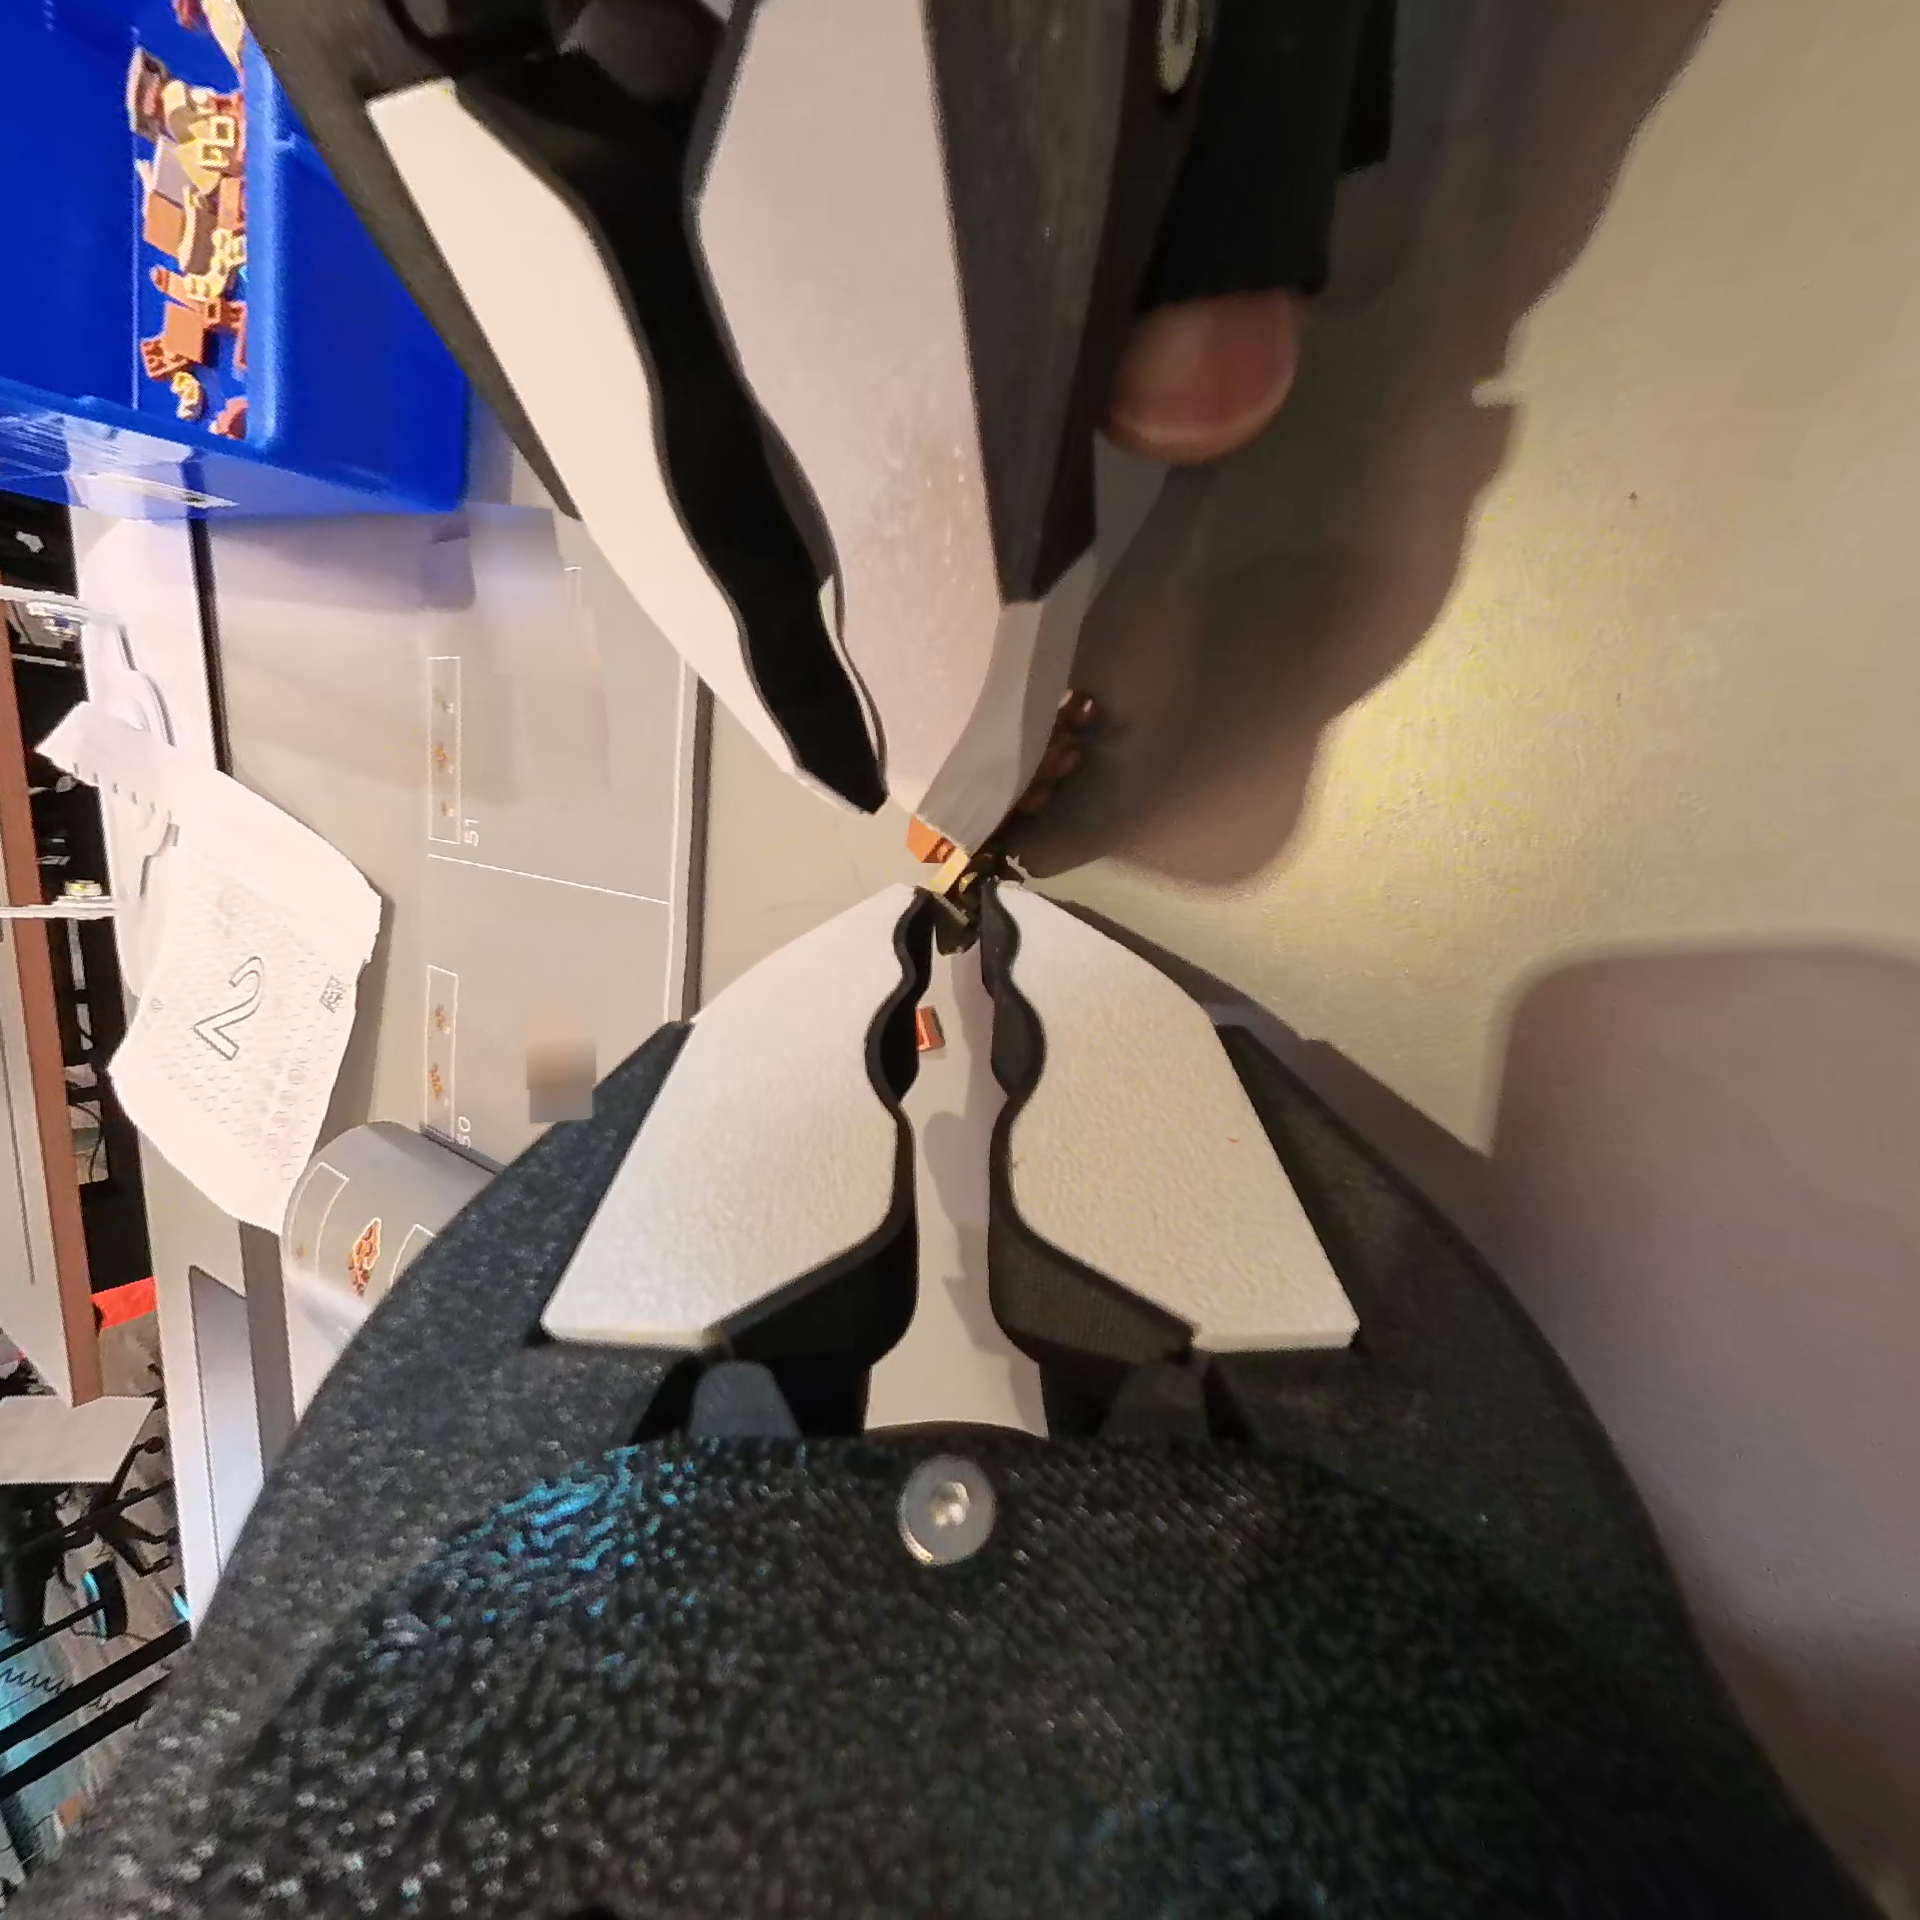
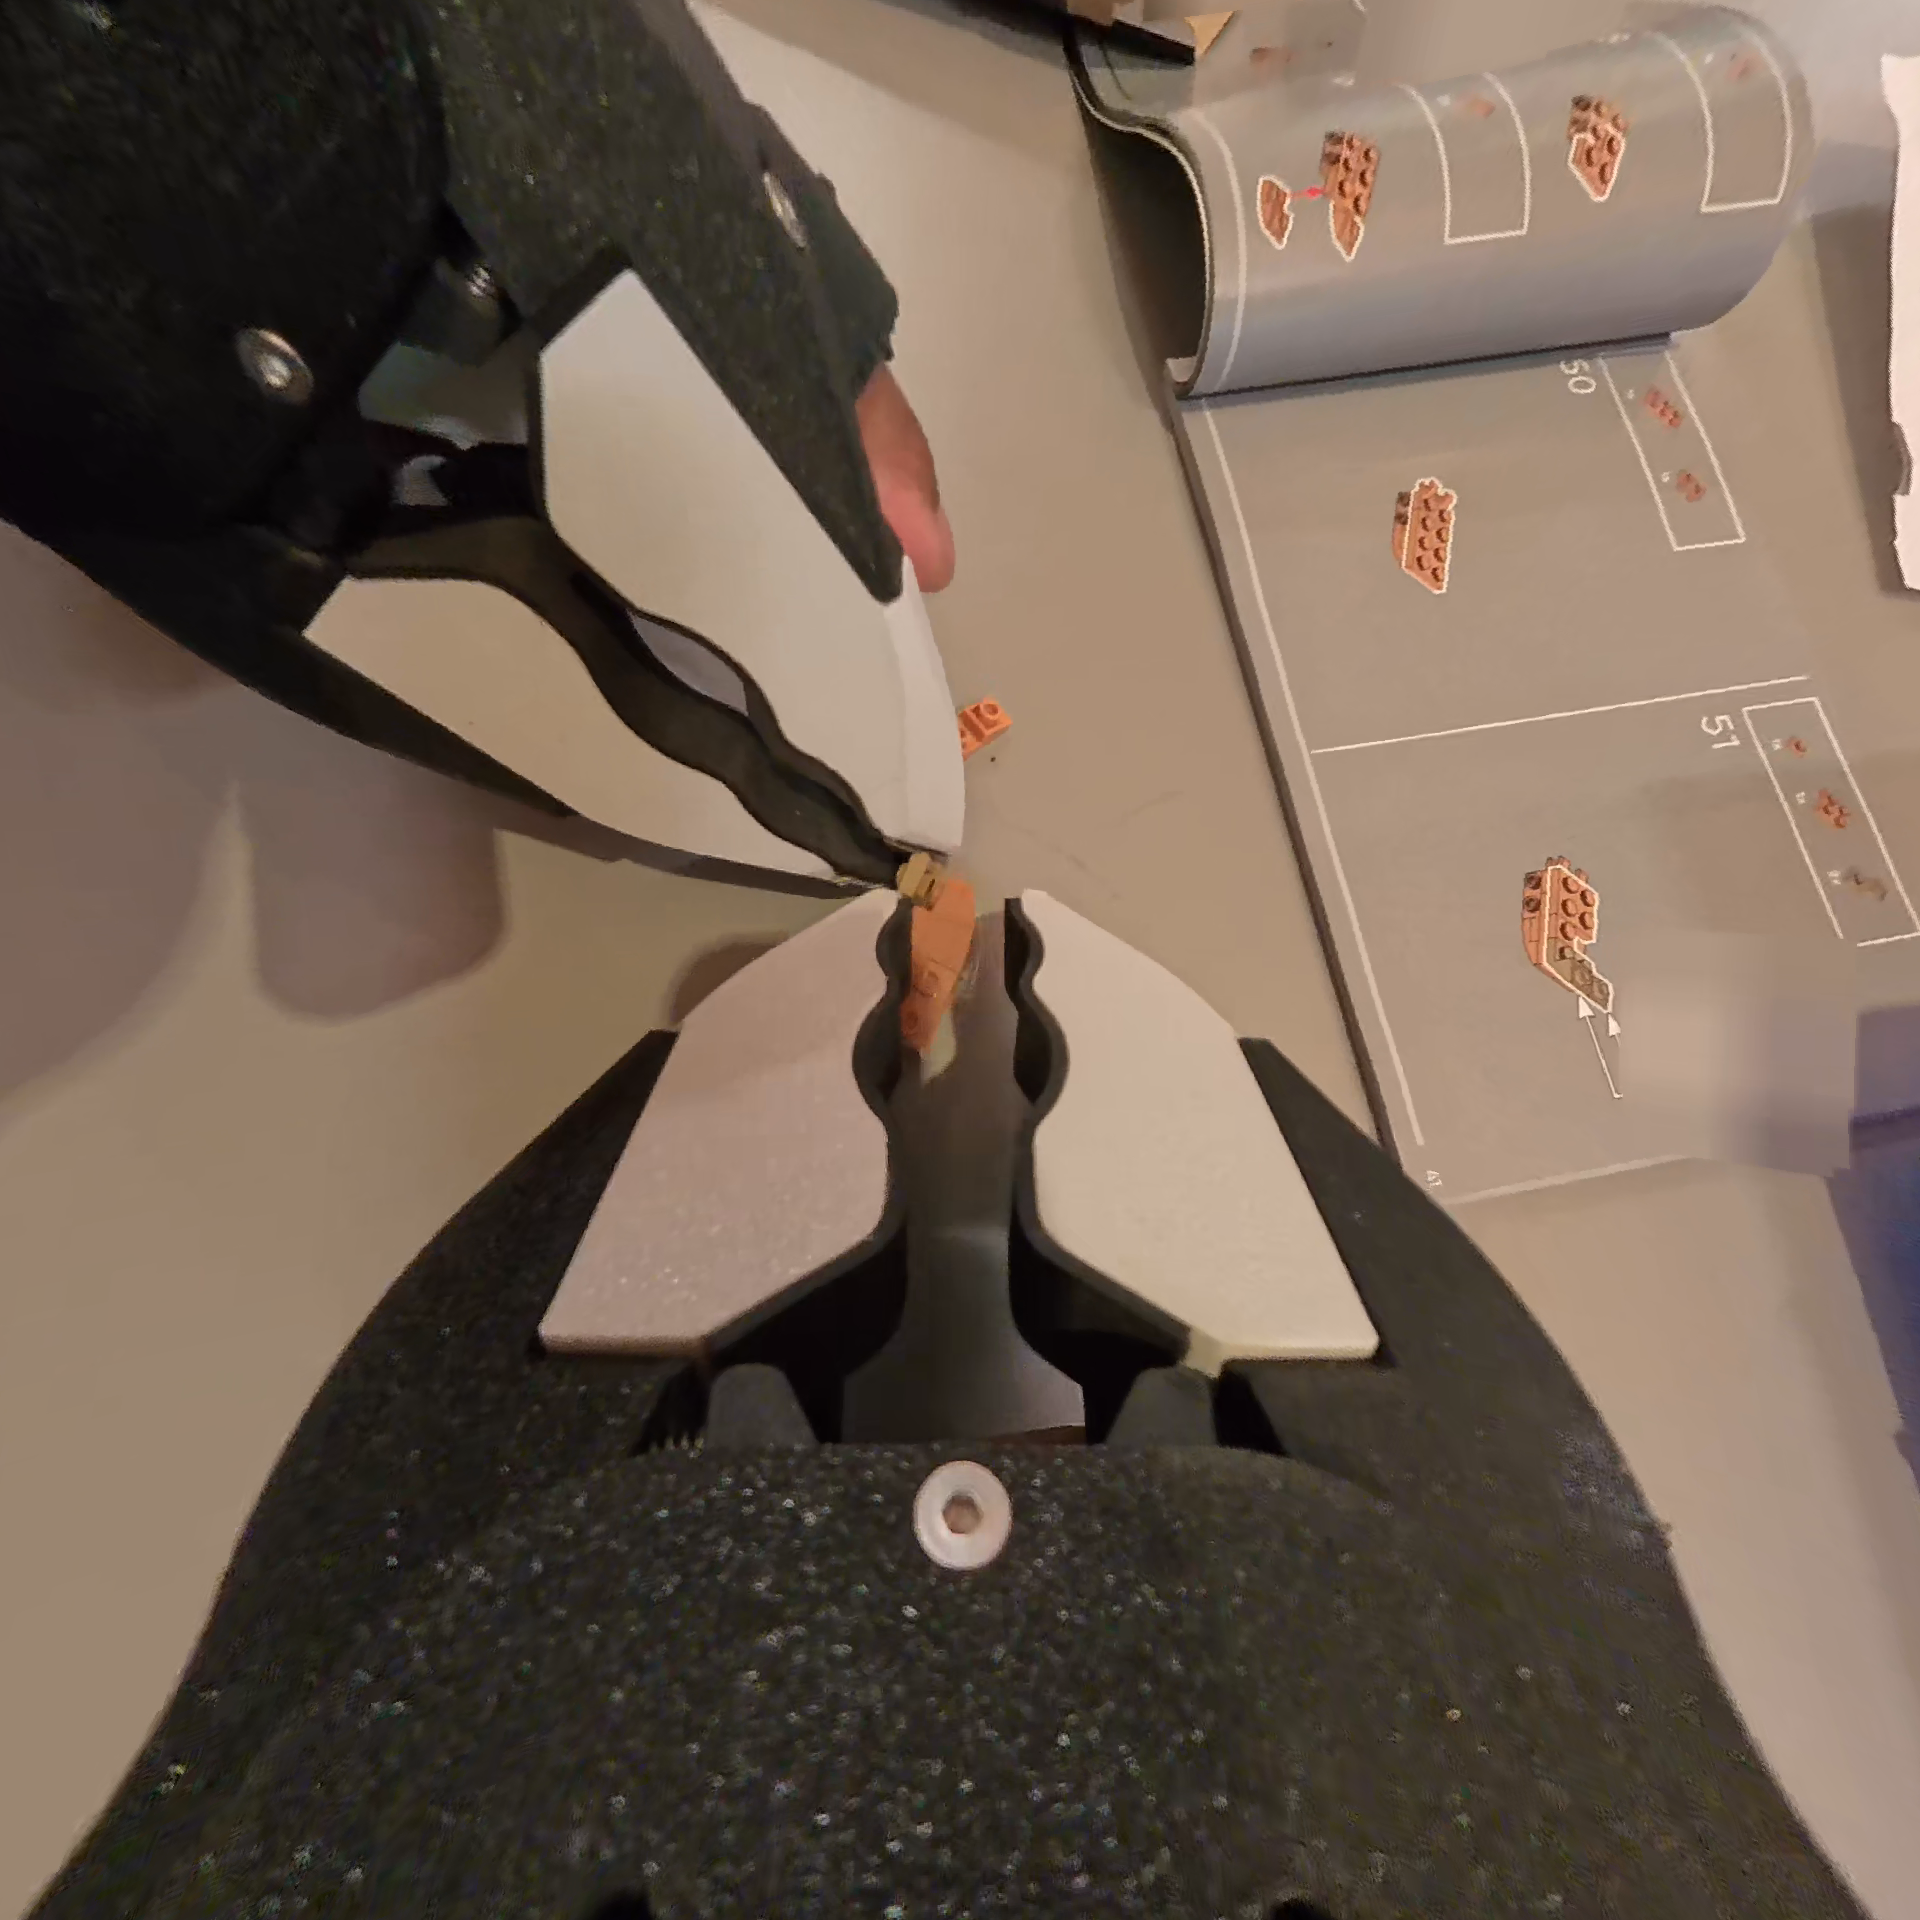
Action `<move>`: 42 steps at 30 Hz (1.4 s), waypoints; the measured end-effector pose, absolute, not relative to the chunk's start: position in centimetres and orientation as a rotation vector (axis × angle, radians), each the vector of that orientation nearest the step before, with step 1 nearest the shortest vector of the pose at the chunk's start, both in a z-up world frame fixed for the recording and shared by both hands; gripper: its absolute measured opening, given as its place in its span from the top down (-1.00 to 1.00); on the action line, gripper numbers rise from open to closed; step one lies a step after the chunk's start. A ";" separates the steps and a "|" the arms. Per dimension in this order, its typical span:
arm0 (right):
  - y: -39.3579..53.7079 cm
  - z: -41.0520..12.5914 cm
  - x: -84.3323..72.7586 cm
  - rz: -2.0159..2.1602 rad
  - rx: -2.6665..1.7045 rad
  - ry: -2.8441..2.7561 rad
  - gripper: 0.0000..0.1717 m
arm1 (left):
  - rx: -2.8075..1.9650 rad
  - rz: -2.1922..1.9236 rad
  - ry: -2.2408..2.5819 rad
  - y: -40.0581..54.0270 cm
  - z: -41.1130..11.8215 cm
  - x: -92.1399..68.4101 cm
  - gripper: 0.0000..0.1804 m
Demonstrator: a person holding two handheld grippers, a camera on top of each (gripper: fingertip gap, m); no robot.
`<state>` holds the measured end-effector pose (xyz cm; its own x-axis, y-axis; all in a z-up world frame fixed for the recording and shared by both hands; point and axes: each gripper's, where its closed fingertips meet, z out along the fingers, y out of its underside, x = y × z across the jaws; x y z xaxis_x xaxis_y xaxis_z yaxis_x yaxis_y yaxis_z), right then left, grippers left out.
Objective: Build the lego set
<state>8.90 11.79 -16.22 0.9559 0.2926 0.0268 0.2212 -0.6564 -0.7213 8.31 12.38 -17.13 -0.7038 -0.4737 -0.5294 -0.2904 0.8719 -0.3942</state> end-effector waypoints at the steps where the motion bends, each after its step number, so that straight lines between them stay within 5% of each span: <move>1: 11.8 -16.3 8.9 0.115 -2.320 -0.354 0.80 | -0.550 -0.373 2.392 12.4 -17.1 8.3 0.91; 42: 12.3 -16.6 8.5 0.136 -2.318 -0.483 0.87 | -0.520 -0.338 2.385 12.5 -17.3 8.5 0.88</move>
